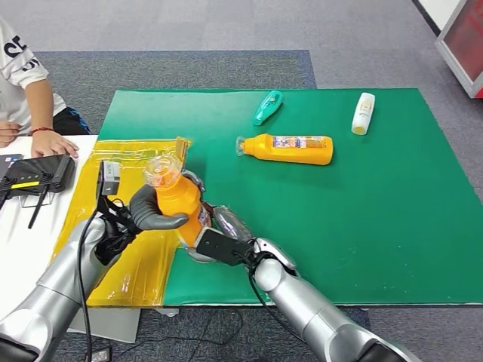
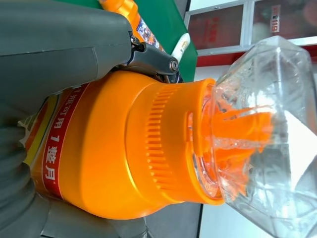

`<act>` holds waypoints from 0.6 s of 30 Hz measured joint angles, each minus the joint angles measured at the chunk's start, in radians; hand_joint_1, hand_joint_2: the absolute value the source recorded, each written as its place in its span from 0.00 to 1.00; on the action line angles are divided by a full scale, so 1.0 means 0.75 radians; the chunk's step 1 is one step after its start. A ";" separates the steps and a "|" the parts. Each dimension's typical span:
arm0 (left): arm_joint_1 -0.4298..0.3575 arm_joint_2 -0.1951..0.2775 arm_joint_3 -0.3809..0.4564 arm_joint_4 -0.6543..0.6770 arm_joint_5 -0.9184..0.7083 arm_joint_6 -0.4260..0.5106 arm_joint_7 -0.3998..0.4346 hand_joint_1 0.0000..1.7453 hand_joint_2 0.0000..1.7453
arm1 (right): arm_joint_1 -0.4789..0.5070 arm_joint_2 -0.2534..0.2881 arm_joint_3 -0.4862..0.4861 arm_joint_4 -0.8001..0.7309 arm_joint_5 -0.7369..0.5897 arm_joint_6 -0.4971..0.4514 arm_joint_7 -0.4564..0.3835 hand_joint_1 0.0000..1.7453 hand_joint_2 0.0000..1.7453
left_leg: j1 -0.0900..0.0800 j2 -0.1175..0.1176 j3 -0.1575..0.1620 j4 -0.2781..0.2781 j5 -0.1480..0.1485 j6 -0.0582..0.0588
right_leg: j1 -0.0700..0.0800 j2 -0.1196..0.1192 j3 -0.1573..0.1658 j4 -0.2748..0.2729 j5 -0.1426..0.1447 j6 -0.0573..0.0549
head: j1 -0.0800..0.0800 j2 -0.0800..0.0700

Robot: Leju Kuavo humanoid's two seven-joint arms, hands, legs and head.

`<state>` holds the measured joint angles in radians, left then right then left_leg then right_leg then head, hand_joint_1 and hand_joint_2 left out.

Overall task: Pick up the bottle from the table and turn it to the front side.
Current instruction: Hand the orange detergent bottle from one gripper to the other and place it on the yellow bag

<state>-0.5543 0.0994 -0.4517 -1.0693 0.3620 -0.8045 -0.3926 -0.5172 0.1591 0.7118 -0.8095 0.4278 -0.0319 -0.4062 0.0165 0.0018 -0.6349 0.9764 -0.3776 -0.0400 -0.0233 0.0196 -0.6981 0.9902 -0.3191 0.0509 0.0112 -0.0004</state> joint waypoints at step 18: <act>0.046 0.018 0.000 0.001 -0.009 0.001 -0.016 1.00 1.00 | 0.030 0.000 -0.022 -0.017 -0.076 0.022 -0.042 0.00 1.00 | 0.000 0.000 0.000 0.000 0.000 -0.001 | 0.000 0.000 -0.001 0.000 0.000 0.000 | 0.000 0.000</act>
<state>-0.5200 0.1126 -0.4516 -1.0689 0.3550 -0.8042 -0.4046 -0.4950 0.1591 0.6951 -0.8224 0.3709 -0.0152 -0.4379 0.0165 0.0020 -0.6349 0.9764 -0.3778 -0.0404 -0.0232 0.0197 -0.6985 0.9902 -0.3191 0.0507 0.0113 -0.0004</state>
